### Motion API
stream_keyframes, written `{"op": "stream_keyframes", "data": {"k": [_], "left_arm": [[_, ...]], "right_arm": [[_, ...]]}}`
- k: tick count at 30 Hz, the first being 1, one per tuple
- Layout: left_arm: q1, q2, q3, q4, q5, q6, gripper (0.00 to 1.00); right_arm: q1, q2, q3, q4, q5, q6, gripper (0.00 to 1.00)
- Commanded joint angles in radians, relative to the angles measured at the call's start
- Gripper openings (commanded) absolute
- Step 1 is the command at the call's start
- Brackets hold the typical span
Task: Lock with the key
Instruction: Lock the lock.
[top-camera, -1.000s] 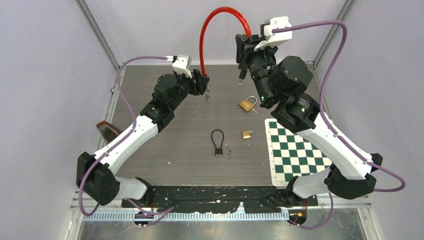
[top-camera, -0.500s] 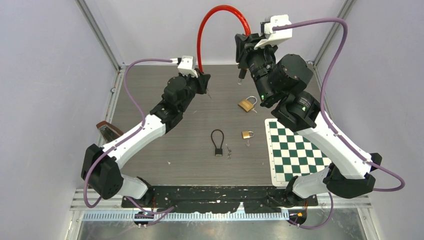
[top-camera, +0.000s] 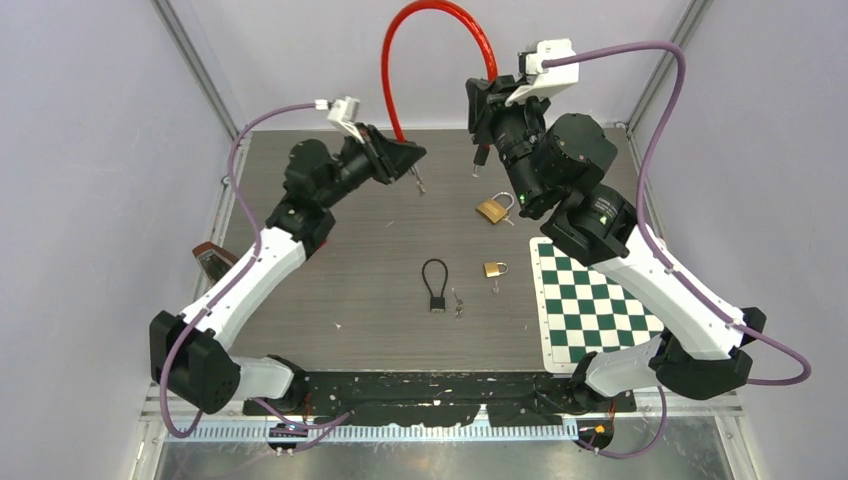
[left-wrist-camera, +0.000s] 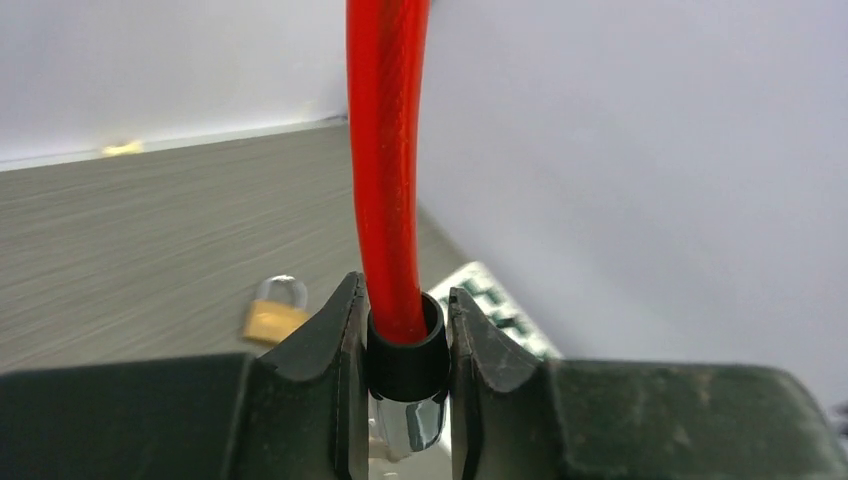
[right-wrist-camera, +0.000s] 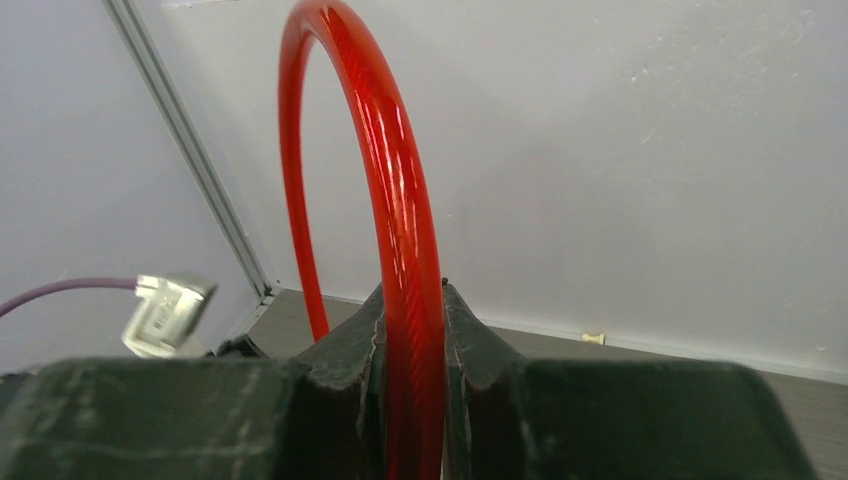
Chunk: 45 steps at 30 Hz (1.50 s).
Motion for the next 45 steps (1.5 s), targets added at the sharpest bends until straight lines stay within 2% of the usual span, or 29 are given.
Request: {"op": "stream_keyframes", "data": {"k": [1, 4, 8, 12, 16, 27, 33, 37, 41, 45], "left_arm": [[0.103, -0.08, 0.041, 0.313, 0.414, -0.405, 0.0], [0.138, -0.071, 0.069, 0.521, 0.546, -0.598, 0.0], [0.159, -0.033, 0.111, 0.829, 0.604, -0.869, 0.0], [0.168, 0.025, 0.181, 1.073, 0.601, -1.092, 0.0], [0.169, 0.073, 0.234, 1.24, 0.585, -1.227, 0.0], [0.167, 0.05, 0.263, 1.244, 0.706, -1.206, 0.0], [0.167, 0.053, 0.211, 1.236, 0.619, -1.205, 0.0], [0.167, 0.038, 0.175, 1.183, 0.573, -1.171, 0.0], [0.167, -0.034, 0.147, 1.004, 0.632, -0.996, 0.0], [0.189, -0.143, 0.134, 0.568, 0.683, -0.674, 0.0]], "right_arm": [[-0.012, -0.06, -0.045, 0.058, -0.059, 0.083, 0.05], [-0.016, -0.084, -0.07, 0.057, -0.094, 0.129, 0.05], [-0.017, -0.097, -0.076, 0.059, -0.143, 0.168, 0.05], [-0.017, -0.111, -0.093, 0.085, -0.195, 0.199, 0.05], [-0.017, -0.131, -0.122, 0.163, -0.259, 0.224, 0.05], [-0.017, -0.154, -0.196, 0.441, -0.51, 0.244, 0.05], [-0.016, -0.074, -0.155, 0.614, -0.568, 0.296, 0.05], [-0.017, -0.012, -0.114, 0.656, -0.577, 0.316, 0.05], [-0.028, -0.006, -0.101, 0.589, -0.562, 0.298, 0.05], [-0.075, -0.038, -0.134, 0.429, -0.542, 0.277, 0.09]]}}
